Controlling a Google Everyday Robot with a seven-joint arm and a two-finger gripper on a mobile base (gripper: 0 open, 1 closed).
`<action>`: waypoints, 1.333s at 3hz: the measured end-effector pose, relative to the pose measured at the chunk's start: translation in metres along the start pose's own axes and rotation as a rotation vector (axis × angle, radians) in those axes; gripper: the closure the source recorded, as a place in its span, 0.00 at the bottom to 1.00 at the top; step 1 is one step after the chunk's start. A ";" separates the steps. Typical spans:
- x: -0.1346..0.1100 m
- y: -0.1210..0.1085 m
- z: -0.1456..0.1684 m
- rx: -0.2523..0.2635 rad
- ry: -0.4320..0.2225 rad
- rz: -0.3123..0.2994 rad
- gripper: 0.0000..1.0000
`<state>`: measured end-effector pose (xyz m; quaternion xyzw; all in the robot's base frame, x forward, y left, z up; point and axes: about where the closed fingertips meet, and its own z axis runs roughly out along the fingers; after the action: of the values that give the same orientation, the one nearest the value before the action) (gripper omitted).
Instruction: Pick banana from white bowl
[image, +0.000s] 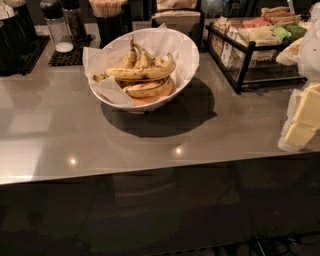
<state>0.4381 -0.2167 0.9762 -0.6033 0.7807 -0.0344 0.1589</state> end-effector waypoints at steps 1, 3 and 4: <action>0.000 0.000 0.000 0.000 0.000 0.000 0.00; -0.041 -0.016 -0.002 -0.005 -0.080 -0.079 0.00; -0.089 -0.033 0.006 -0.046 -0.153 -0.163 0.00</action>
Offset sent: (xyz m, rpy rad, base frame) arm 0.0130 0.0127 0.0044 0.0401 -0.0162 0.0274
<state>0.4903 -0.1397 0.9969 -0.6691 0.7154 0.0169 0.2006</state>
